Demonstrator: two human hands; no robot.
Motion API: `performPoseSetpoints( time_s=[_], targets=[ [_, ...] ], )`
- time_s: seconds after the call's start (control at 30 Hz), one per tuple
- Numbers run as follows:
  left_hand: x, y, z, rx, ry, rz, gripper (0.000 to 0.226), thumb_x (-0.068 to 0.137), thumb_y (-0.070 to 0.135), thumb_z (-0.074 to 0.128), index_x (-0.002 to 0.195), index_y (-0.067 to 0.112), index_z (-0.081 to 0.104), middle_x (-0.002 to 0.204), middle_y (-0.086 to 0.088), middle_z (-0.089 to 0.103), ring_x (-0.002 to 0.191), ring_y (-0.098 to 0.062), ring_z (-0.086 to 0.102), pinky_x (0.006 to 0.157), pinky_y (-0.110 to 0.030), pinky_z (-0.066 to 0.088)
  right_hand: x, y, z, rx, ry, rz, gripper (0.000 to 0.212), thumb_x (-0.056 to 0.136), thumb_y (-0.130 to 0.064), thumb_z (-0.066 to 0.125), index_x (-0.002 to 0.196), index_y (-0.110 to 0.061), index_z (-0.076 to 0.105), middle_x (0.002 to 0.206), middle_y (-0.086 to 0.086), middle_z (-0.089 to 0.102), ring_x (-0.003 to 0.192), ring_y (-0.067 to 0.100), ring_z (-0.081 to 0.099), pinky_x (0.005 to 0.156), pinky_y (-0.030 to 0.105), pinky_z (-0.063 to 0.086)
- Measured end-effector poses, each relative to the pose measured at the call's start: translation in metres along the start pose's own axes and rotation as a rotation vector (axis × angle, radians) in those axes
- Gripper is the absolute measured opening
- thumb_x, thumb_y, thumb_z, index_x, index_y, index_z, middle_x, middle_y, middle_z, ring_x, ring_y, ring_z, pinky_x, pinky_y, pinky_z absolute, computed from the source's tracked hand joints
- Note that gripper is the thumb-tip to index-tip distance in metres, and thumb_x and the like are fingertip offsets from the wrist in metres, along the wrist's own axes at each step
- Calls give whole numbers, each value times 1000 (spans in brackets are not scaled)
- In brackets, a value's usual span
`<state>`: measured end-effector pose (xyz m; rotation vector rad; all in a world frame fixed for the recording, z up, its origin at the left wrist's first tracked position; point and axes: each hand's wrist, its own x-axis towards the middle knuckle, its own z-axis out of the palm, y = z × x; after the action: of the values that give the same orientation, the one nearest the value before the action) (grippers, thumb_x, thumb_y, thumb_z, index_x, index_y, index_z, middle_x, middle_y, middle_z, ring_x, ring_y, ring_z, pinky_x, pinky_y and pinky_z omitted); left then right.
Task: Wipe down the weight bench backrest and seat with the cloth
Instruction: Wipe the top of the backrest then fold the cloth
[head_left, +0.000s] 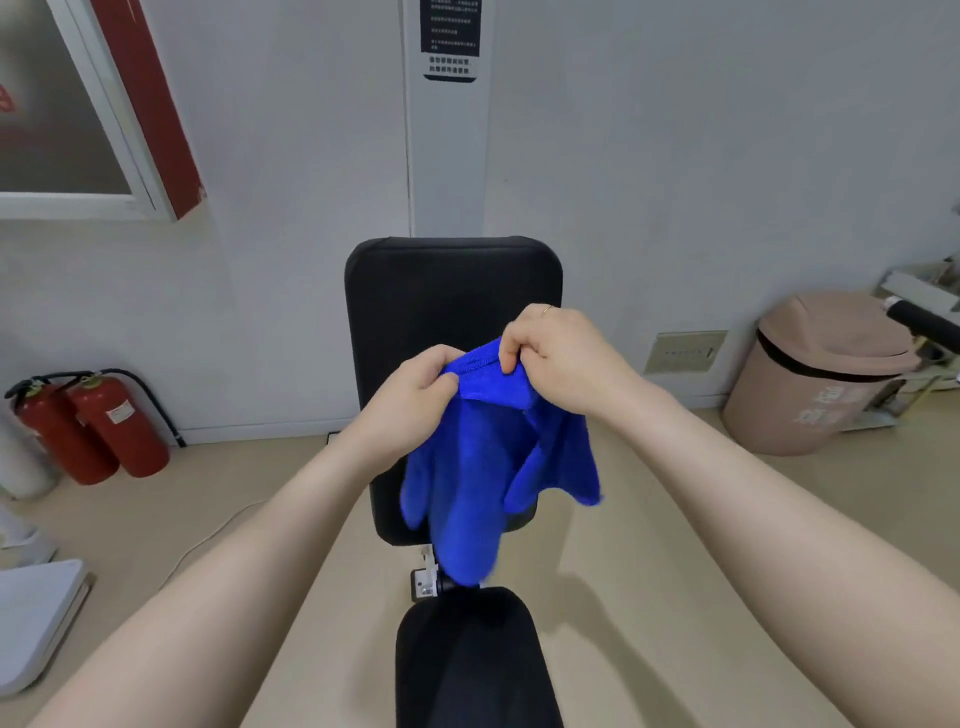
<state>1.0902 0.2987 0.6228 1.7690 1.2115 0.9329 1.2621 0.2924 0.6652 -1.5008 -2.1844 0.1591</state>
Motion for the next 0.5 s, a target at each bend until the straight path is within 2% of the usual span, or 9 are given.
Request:
performPoseSetpoints(
  time_s=[0.07,0.13,0.17,0.23,0.3,0.37,0.4,0.47,0.5],
  targets=[
    [-3,-4,-6,-17,13,-26,30,90,12,38,88,31,61,89,9,65,85,-13,60,86,-41,49,-9,-3,-1,-156,-99,-63,6,84,-29,53,85,-23,55,92,-7,46,80,14,45,64,28,36],
    [-9,-6,-14,-23,-32,0,17,90,23,46,91,33,60,89,9,66,84,-13,61,84,-39,50,-15,-6,3,-416,-143,-151,42,72,-55,62,94,-23,47,91,-7,40,79,14,43,60,27,30],
    [-12,-6,-19,10,-75,25,9,88,31,54,95,33,58,90,9,66,84,-12,62,81,-35,51,-15,-9,5,-523,-125,-176,49,70,-59,63,97,-23,45,91,-6,38,79,15,44,58,27,28],
    [-17,-7,-28,182,-161,97,31,79,34,69,105,30,53,93,10,65,85,-9,62,76,-24,50,-15,-17,9,-566,-79,-207,40,79,-53,58,97,-22,42,90,-5,33,79,18,45,54,27,25],
    [-20,-9,-34,361,-186,162,41,80,27,68,115,26,48,91,13,61,82,-5,58,71,-13,44,-12,-22,11,-495,-67,-215,22,88,-45,48,89,-25,38,89,-6,34,76,17,43,50,27,24],
    [-25,-19,-45,449,-127,173,38,86,22,61,121,22,46,89,11,57,79,-6,54,67,-7,40,-3,-29,14,-339,-195,-198,14,92,-41,44,87,-27,42,91,-6,40,77,15,45,53,25,30],
    [-28,-25,-51,455,-105,156,37,88,22,59,123,21,45,90,10,56,80,-6,53,67,-5,39,2,-31,15,-240,-310,-166,14,93,-38,42,90,-26,48,94,-5,43,81,15,48,60,26,35],
    [-36,-43,-67,432,-105,83,34,89,23,58,121,23,47,88,13,53,78,-3,52,65,-4,38,11,-37,18,-93,-508,-100,23,97,-32,37,93,-20,56,95,-3,49,89,15,50,75,28,39],
    [-41,-53,-77,427,-126,37,29,89,23,58,116,25,49,86,15,53,77,-3,52,64,-5,39,16,-40,21,-40,-533,-81,26,97,-29,36,93,-15,58,95,-1,50,89,15,50,76,26,39]
  ],
)
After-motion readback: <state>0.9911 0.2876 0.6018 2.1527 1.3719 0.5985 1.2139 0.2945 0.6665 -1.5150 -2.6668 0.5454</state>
